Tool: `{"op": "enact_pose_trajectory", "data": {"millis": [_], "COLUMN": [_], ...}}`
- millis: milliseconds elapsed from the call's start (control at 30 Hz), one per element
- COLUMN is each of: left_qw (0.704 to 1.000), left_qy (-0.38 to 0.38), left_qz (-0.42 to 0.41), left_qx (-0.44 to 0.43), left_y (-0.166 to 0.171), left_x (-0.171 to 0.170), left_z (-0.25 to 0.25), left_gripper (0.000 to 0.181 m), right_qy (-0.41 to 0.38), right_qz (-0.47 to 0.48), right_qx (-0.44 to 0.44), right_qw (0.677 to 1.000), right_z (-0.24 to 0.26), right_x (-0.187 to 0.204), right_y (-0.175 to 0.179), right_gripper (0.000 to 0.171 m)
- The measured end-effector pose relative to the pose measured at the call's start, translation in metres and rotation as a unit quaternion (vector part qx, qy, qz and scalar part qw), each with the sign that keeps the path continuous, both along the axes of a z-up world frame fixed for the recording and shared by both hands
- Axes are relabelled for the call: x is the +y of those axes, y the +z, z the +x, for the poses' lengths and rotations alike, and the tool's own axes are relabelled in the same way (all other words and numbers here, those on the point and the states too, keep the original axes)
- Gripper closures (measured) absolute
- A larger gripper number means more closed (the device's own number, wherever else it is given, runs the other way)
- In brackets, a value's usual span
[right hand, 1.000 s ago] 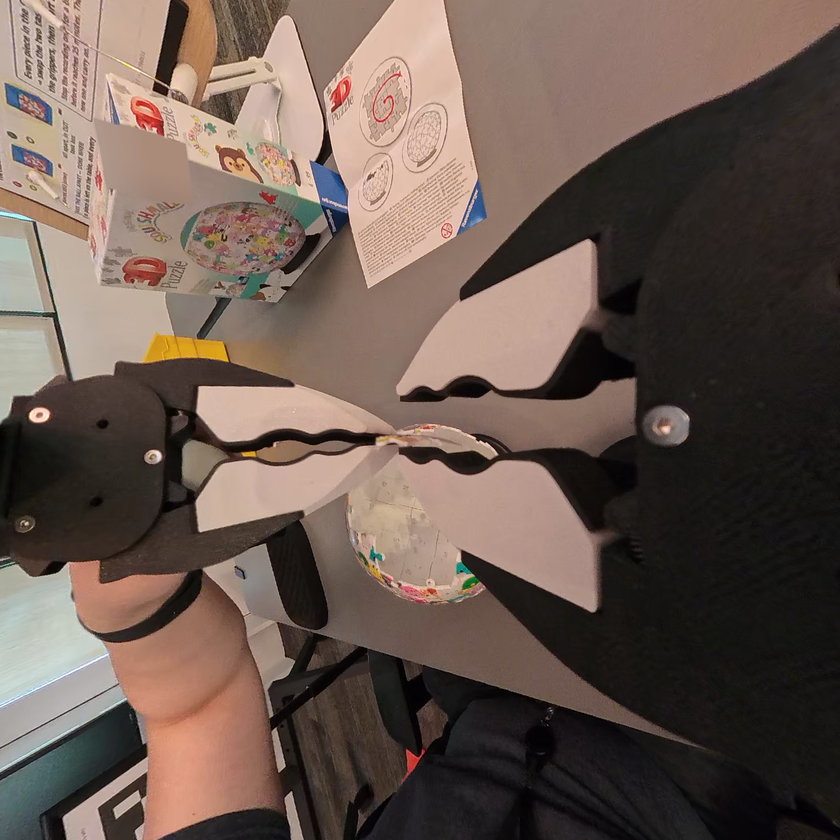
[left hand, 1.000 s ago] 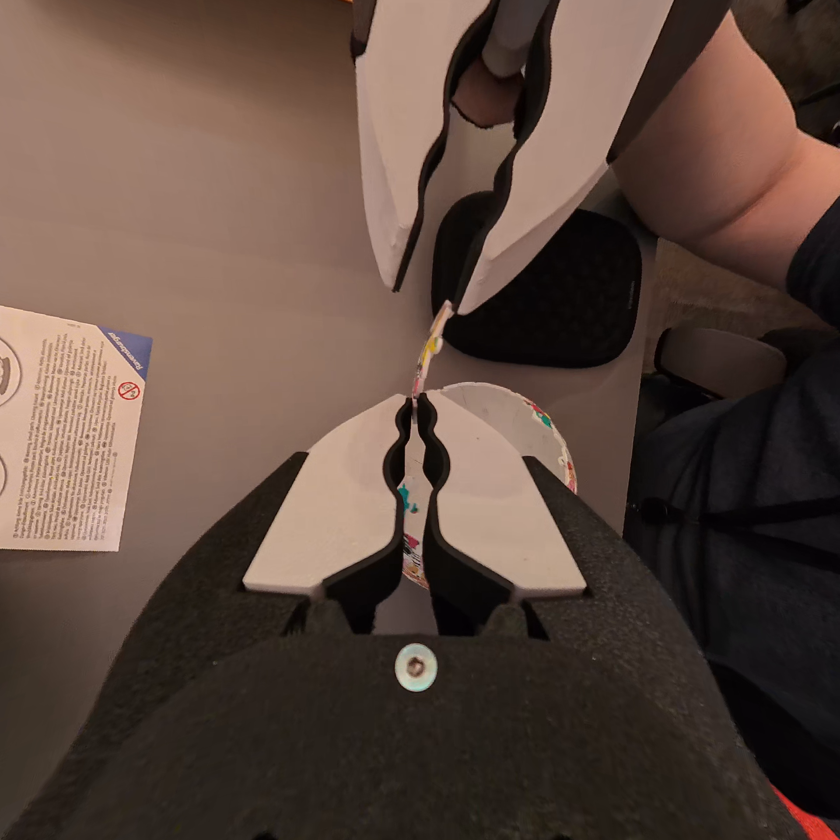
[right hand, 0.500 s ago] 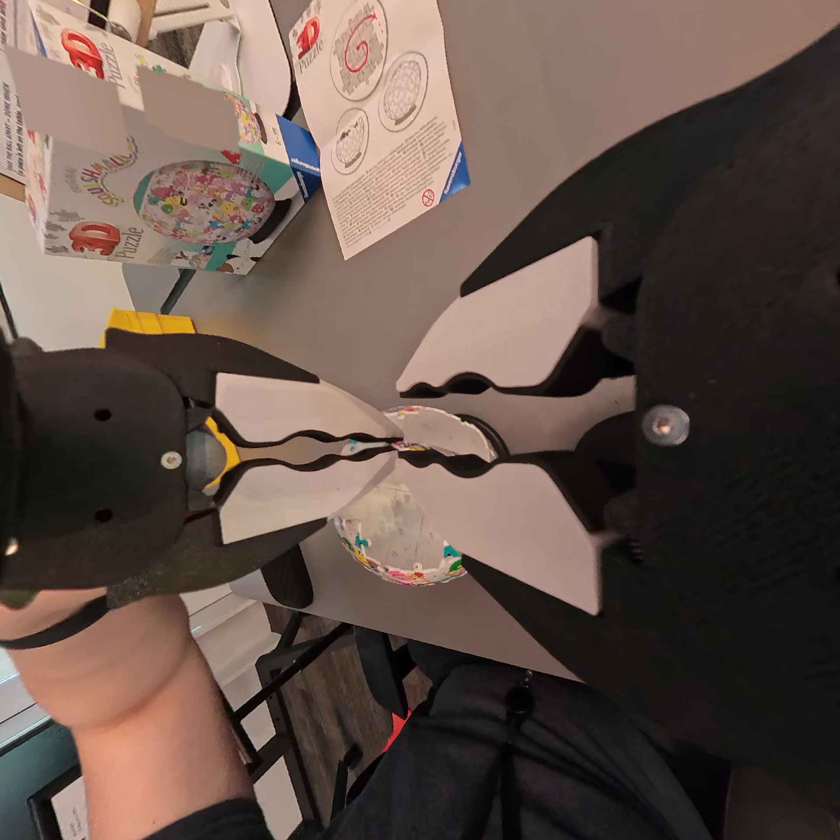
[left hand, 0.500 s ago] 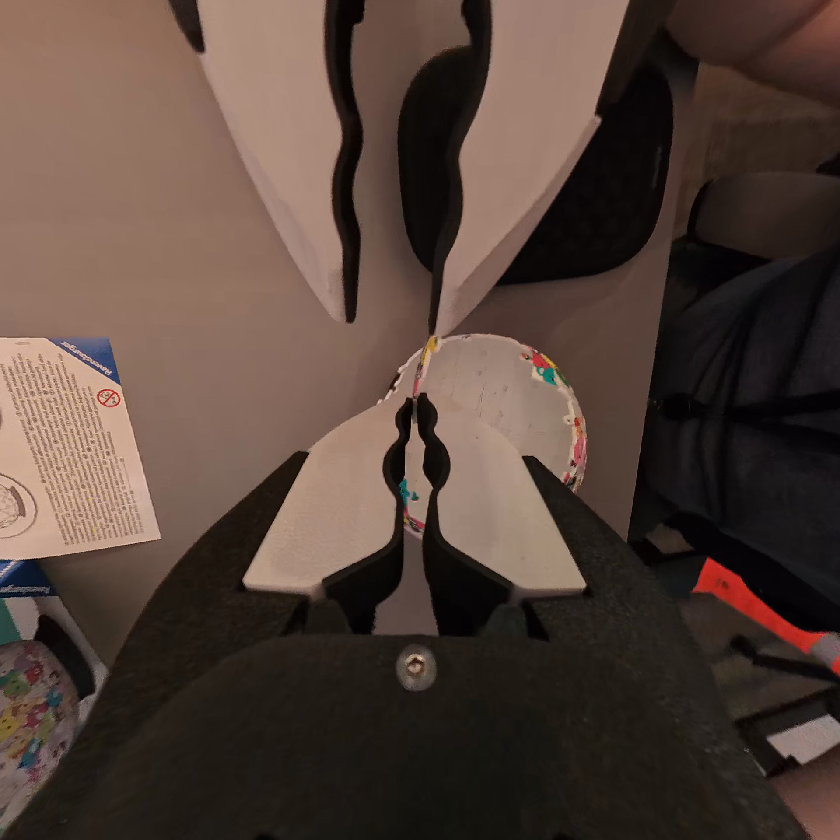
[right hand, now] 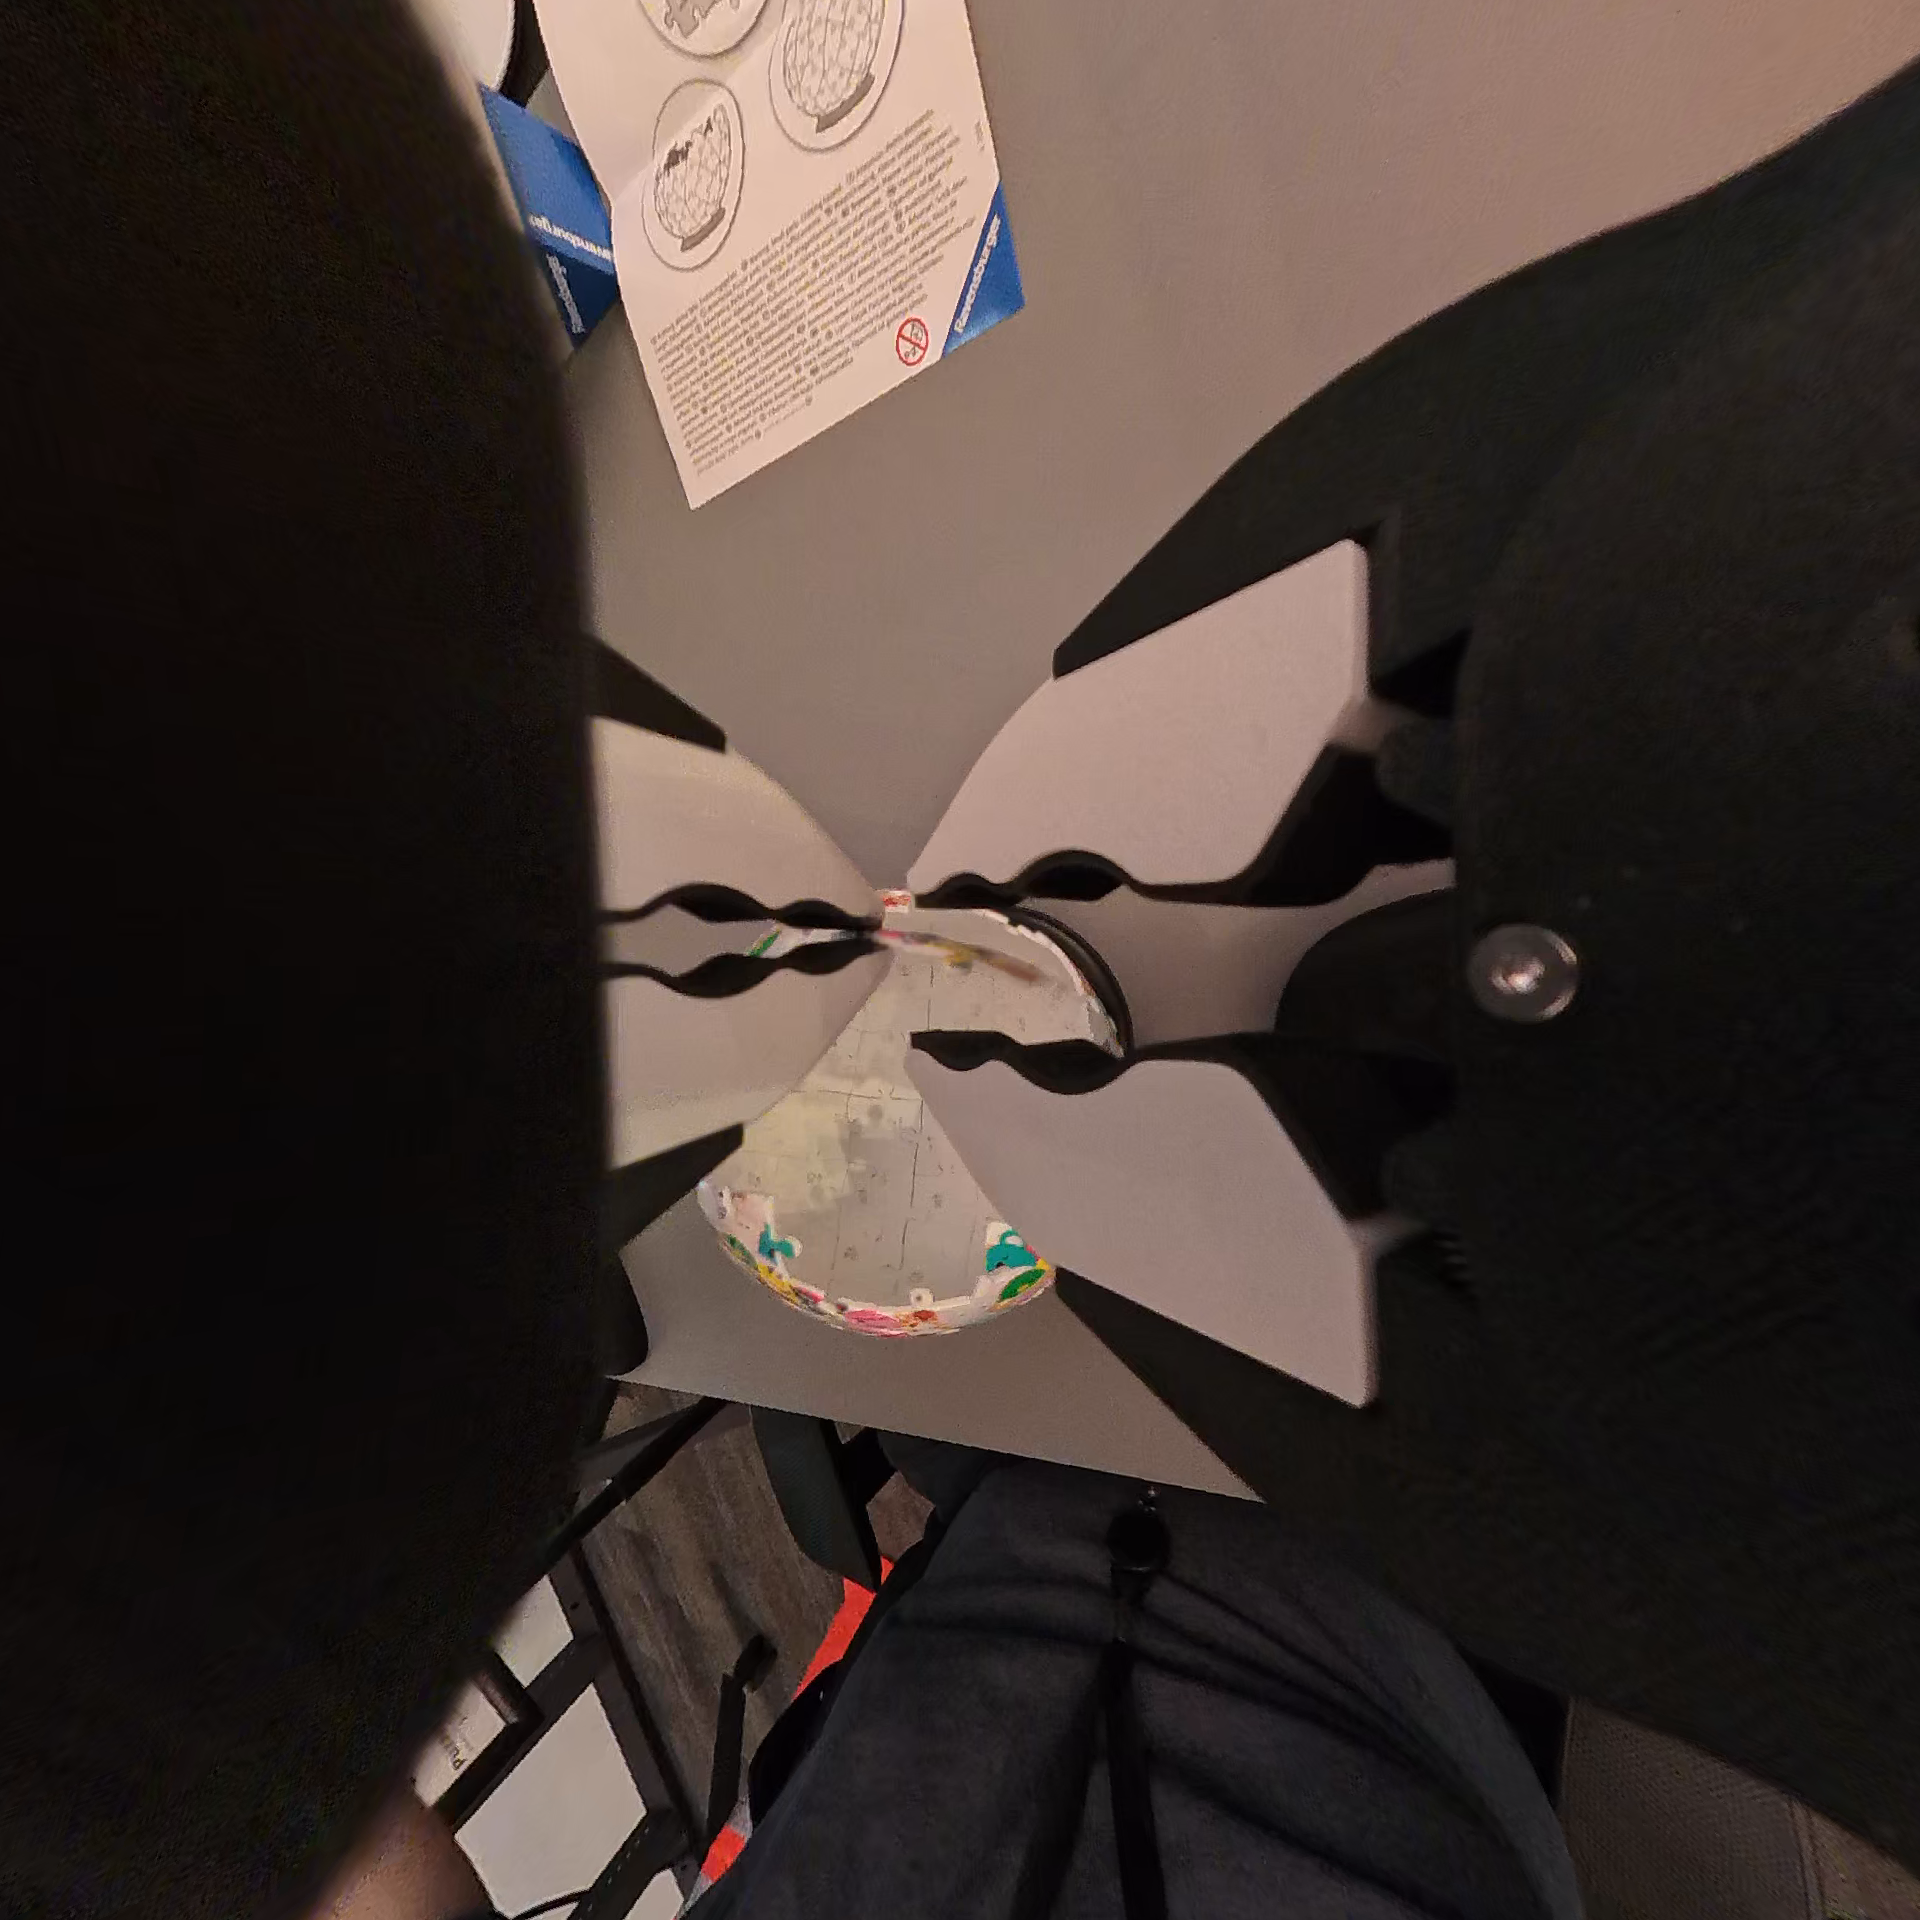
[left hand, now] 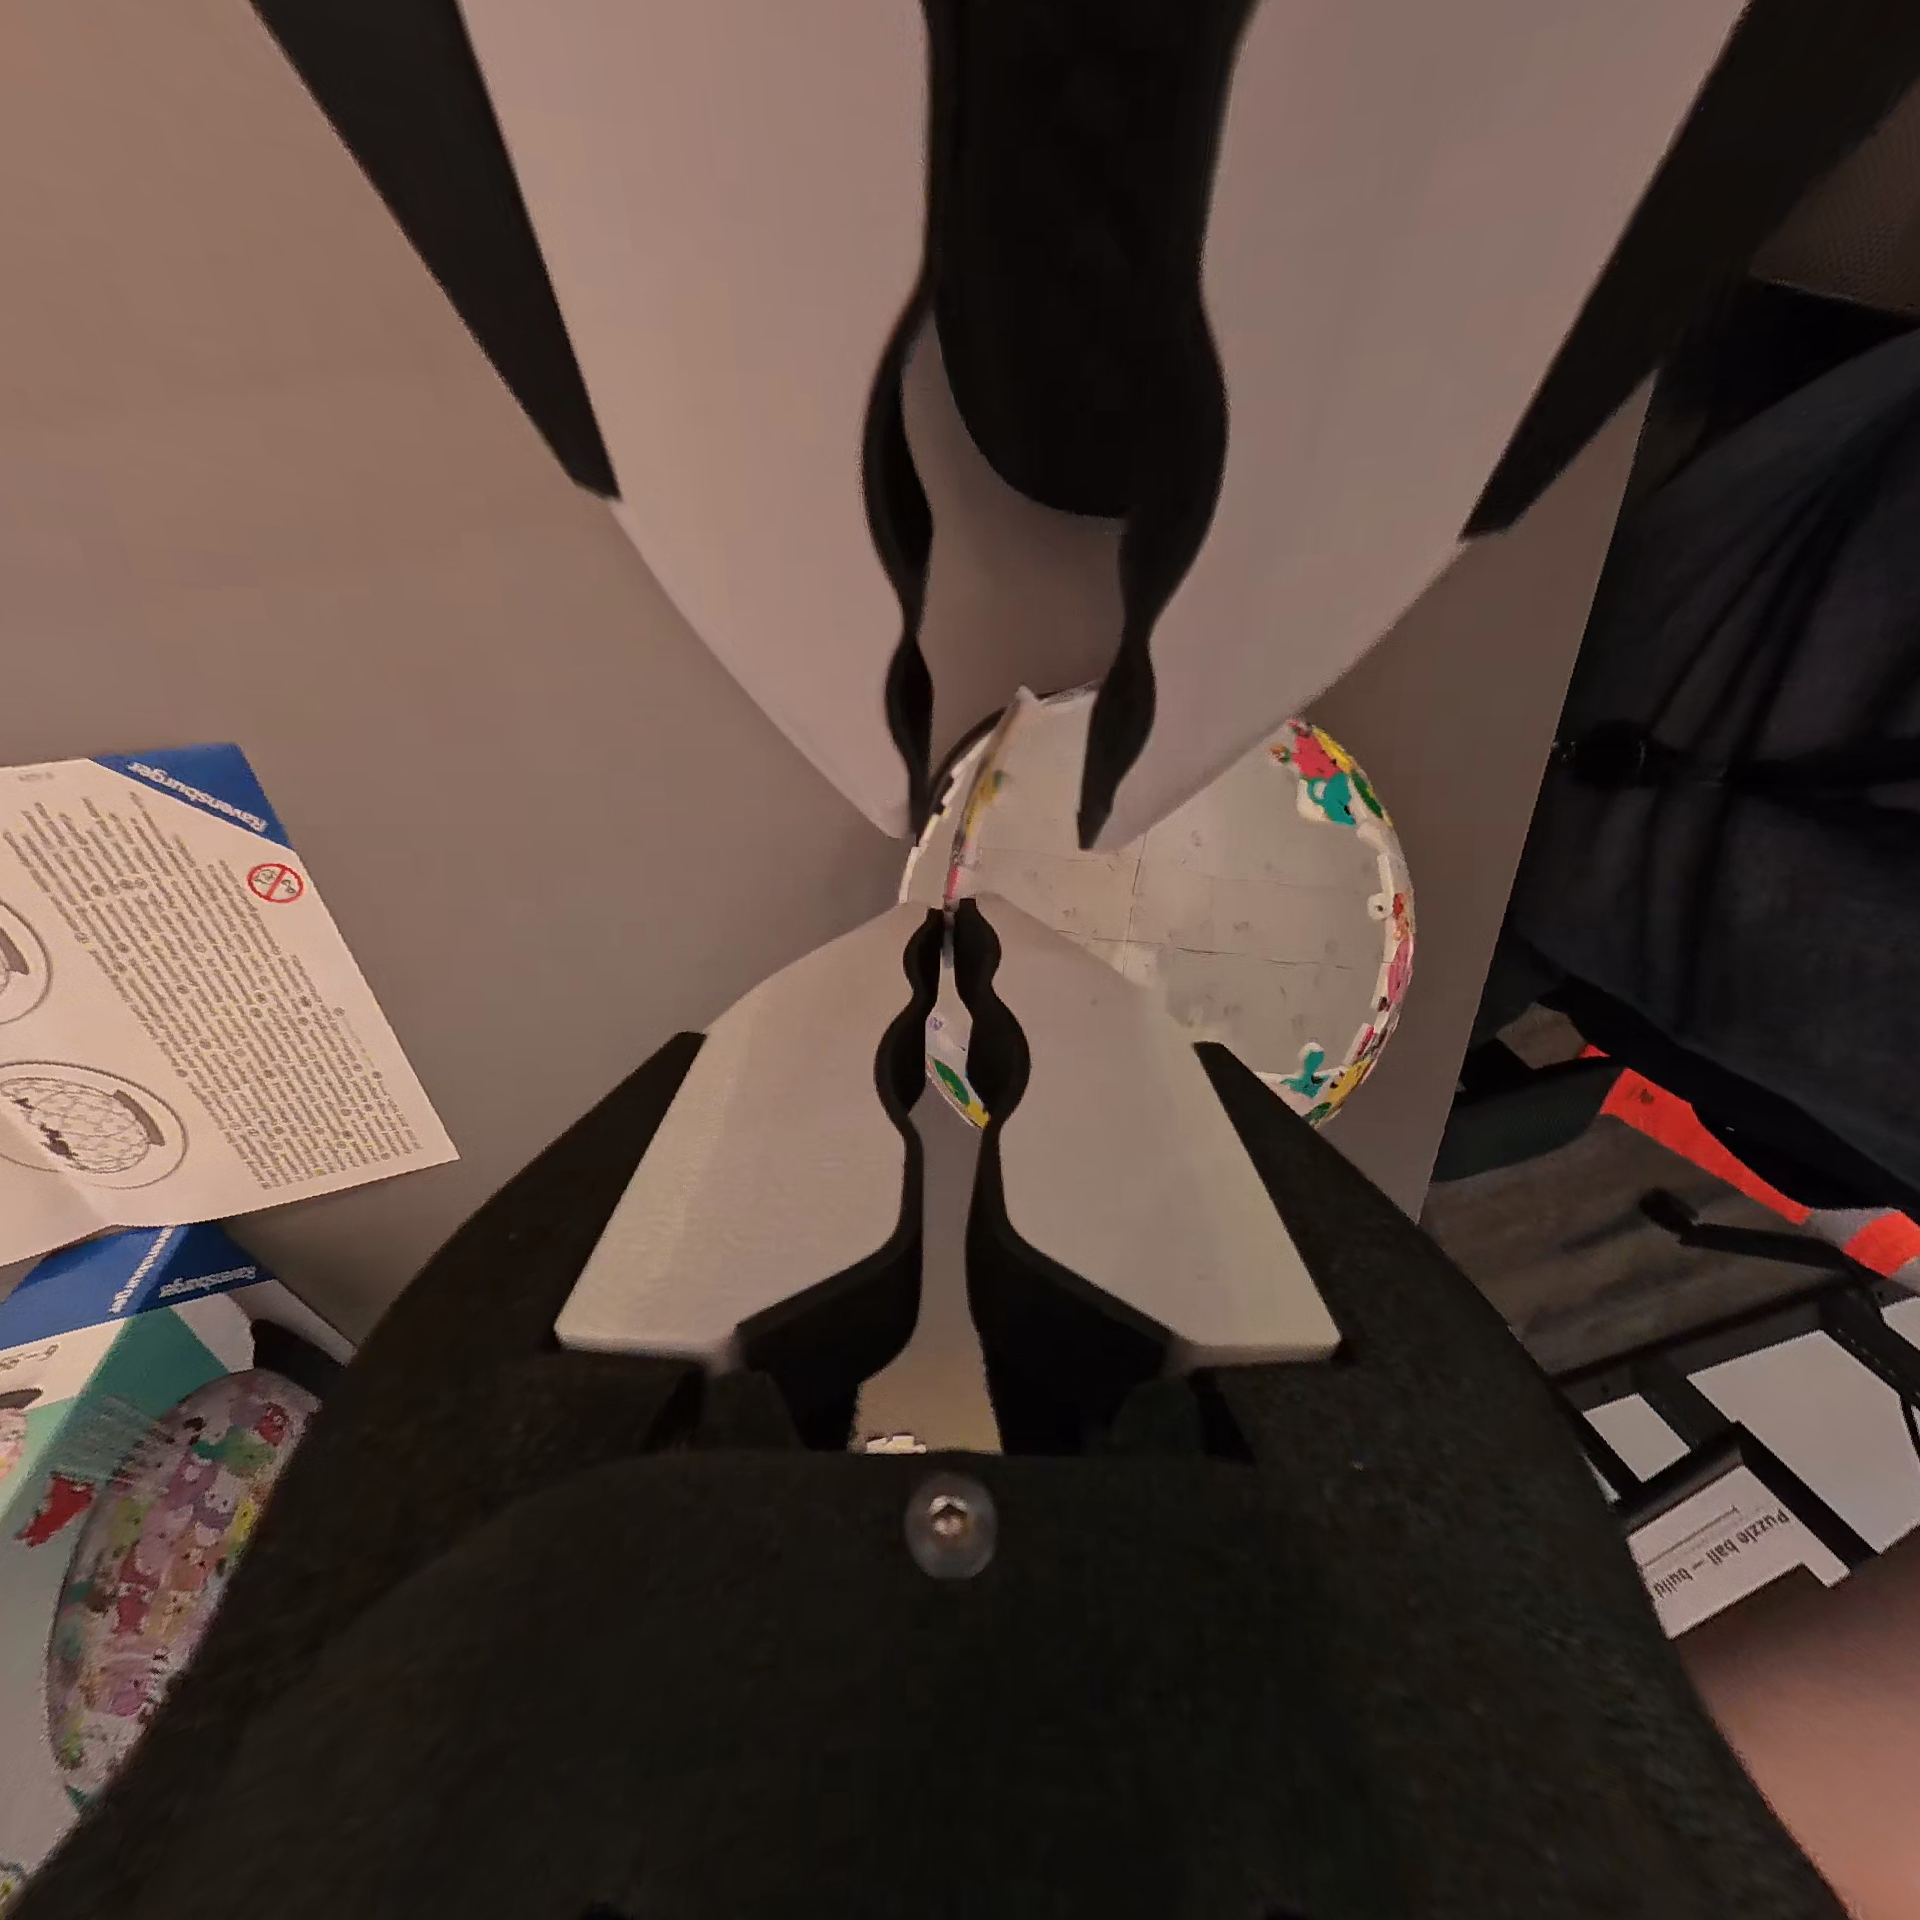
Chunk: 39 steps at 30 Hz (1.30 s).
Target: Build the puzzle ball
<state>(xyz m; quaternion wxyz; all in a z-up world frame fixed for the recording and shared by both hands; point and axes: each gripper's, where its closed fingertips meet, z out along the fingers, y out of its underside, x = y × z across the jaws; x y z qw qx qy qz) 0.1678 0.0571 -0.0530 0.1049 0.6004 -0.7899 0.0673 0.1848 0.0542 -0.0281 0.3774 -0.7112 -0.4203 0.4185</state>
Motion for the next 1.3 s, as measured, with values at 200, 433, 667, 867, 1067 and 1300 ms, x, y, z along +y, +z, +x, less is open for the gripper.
{"op": "enact_pose_trajectory", "data": {"millis": [200, 433, 667, 867, 1067, 1300], "left_qw": [1.0, 1.0, 1.0, 1.0, 0.999, 0.998], "left_qy": [-0.015, -0.008, -0.005, -0.012, -0.029, -0.032], "left_qz": [-0.004, -0.012, -0.001, 0.014, 0.032, 0.04], "left_qx": [0.013, 0.003, -0.001, 0.0, 0.016, 0.023], "left_y": [-0.001, 0.0, 0.0, -0.003, -0.003, -0.003], "left_x": [0.001, 0.001, 0.005, 0.008, 0.008, 0.009], "left_z": [-0.002, -0.001, -0.003, -0.005, -0.01, -0.008], "left_gripper": [0.179, 0.179, 0.179, 0.179, 0.179, 0.179], "right_qy": [-0.017, -0.019, -0.018, -0.032, -0.036, -0.059], "right_qz": [0.006, 0.006, -0.031, -0.061, -0.083, -0.097], "right_qx": [-0.003, -0.011, -0.009, 0.028, 0.016, -0.004], "right_qw": [1.0, 1.0, 0.999, 0.997, 0.996, 0.994], "right_z": [-0.001, 0.003, -0.001, -0.002, 0.0, 0.002], "right_x": [0.004, 0.007, 0.007, 0.012, 0.01, 0.007], "right_y": [0.001, -0.005, -0.01, -0.005, -0.011, -0.015], "right_gripper": [0.149, 0.153, 0.158, 0.148, 0.152, 0.155]}}
